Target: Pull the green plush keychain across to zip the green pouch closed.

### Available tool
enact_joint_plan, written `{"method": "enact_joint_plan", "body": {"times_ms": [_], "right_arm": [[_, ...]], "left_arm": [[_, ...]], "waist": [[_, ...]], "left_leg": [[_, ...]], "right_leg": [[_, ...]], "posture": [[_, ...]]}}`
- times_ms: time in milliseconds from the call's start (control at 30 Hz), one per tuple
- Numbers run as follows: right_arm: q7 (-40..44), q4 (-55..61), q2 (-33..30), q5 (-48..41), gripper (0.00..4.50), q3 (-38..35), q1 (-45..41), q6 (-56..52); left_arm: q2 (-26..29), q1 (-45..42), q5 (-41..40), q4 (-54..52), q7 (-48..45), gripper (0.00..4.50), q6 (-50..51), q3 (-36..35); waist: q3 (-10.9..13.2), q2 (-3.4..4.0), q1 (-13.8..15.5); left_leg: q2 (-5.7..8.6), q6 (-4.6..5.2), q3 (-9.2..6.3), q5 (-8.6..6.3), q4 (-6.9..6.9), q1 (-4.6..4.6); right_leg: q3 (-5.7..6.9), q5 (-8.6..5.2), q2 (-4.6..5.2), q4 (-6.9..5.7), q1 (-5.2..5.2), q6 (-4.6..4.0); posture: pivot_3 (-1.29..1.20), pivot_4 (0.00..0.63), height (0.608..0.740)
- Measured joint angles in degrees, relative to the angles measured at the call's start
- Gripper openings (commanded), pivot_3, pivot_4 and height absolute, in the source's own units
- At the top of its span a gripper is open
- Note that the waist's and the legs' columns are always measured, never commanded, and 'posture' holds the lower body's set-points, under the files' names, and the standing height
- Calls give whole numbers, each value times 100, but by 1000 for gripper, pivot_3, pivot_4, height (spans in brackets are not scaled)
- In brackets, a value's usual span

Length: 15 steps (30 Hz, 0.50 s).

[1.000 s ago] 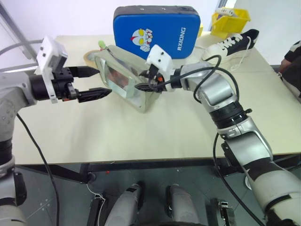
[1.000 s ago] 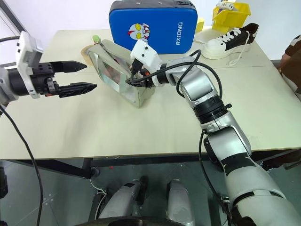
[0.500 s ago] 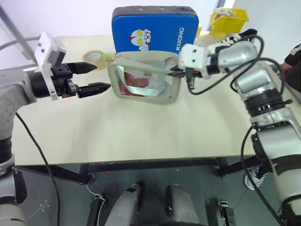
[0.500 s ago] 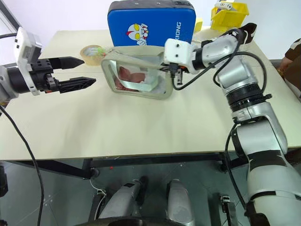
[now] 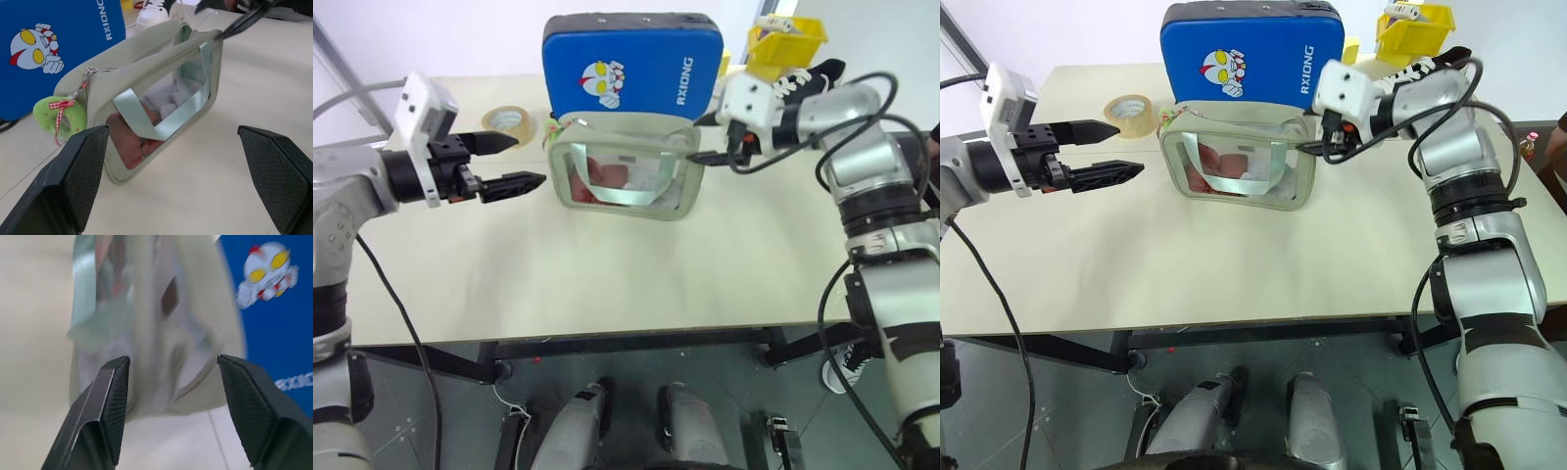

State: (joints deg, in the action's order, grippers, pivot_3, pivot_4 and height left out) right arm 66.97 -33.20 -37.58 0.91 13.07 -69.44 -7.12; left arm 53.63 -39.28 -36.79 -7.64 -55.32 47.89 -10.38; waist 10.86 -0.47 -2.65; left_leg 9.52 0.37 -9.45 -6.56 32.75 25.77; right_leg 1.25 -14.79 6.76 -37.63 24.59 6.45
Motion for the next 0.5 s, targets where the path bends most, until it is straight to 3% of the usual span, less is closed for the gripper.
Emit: {"method": "enact_joint_plan", "body": {"times_ms": [200,333,500], "right_arm": [[-510,1006,1051,-110,3083,69,-21,-1135],[-941,468,1609,86,3083,259,-50,-981],[-1271,-501,1774,352,3083,349,-141,-596]], "left_arm": [[16,25,3,18,-81,4500,-36,-3],[19,35,8,53,-81,4500,-108,-6],[19,200,-5,-18,-38,4500,-102,-63]], "waist": [[-1,-1,2],[-3,-4,28],[-2,-4,8]], "left_leg": [[-9,-9,30,6,-39,-35],[-7,-10,36,7,-44,-36],[-6,-14,41,10,-50,-37]], "right_leg": [[-37,-3,0,-4,1,-9],[-41,3,-6,7,-2,-6],[-45,6,-13,10,1,-8]], "posture": [[0,150,740],[0,150,740],[0,150,740]]}}
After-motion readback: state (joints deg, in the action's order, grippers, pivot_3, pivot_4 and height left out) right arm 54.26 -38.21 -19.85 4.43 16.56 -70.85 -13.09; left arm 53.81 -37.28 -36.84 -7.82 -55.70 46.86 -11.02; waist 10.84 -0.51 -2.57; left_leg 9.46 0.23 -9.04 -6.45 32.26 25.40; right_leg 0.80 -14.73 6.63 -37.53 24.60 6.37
